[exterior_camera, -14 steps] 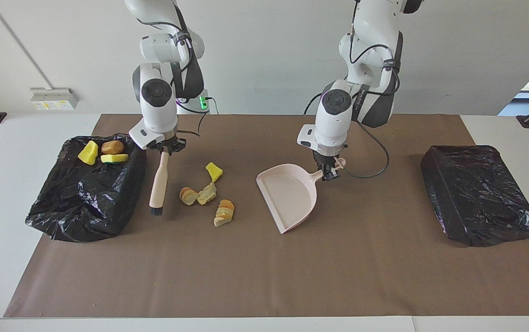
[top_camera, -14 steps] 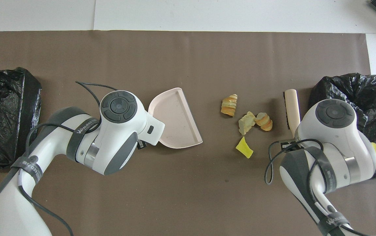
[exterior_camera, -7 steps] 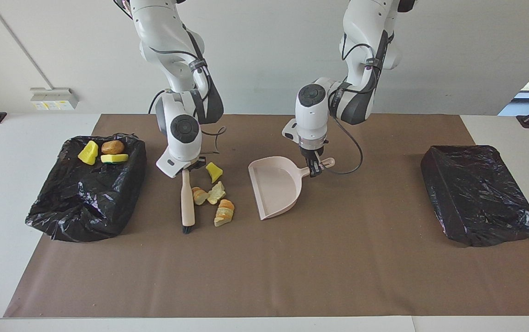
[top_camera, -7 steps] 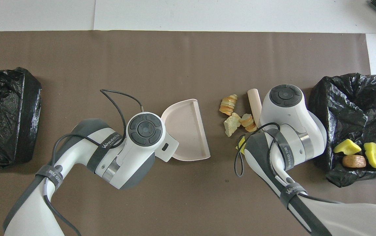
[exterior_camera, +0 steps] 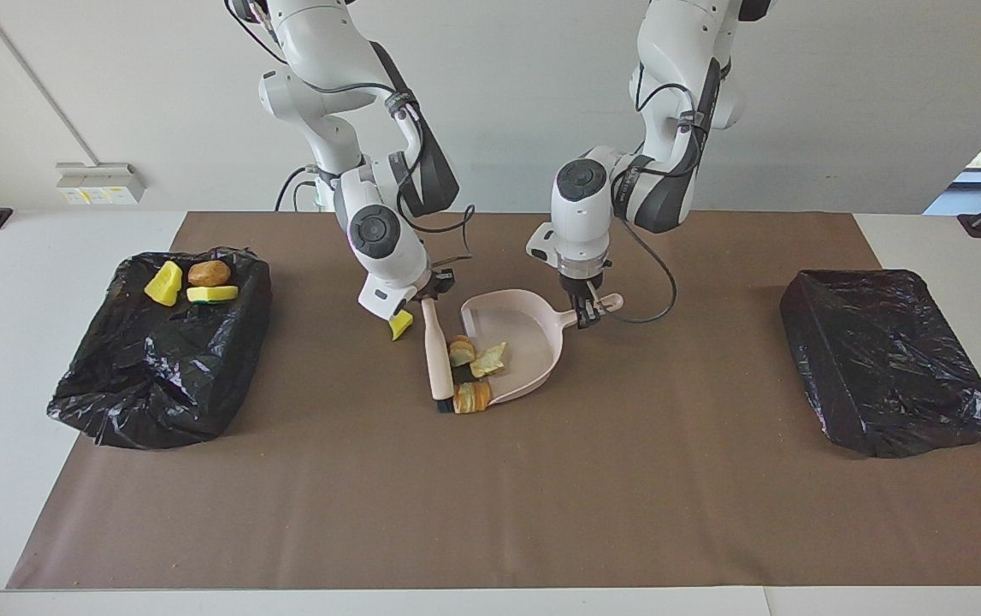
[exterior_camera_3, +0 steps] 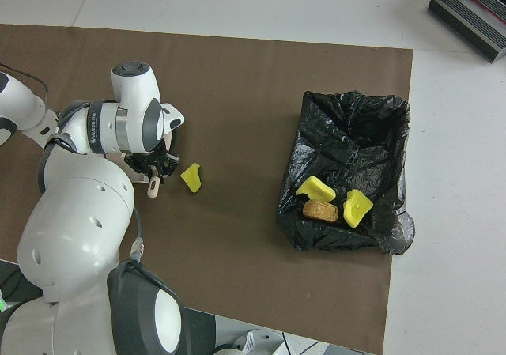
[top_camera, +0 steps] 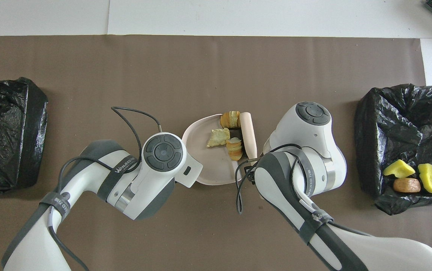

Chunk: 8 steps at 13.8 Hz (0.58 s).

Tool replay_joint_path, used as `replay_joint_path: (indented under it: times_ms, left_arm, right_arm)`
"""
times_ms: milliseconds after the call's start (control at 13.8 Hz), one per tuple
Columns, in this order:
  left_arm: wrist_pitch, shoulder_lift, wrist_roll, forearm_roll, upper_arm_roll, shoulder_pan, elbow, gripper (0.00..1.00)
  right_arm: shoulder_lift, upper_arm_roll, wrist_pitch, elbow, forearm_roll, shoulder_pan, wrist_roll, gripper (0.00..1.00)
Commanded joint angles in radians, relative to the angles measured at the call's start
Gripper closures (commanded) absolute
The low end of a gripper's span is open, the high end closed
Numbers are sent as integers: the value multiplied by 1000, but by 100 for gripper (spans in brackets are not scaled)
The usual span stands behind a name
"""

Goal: Sweep and dump trash in bin
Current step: 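Sweep the brown chunks into the dustpan with the right gripper's brush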

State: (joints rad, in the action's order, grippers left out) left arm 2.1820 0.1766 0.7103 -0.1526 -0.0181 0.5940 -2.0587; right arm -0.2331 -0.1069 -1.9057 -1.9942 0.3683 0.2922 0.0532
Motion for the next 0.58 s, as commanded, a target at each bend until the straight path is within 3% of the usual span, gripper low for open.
replay_joint_path:
  times_ms: [0, 290, 507]
  left_arm:
    - [50, -23, -15, -21, 4, -5, -52, 100]
    - [81, -20, -15, -21, 4, -14, -52, 100]
    - [82, -19, -14, -21, 3, -20, -52, 100]
  right_arm:
    - [1, -2, 45, 3, 202, -4, -119, 100]
    - [104, 7, 236, 31, 256, -76, -86, 100]
    - [164, 12, 332, 43, 154, -122, -30, 100]
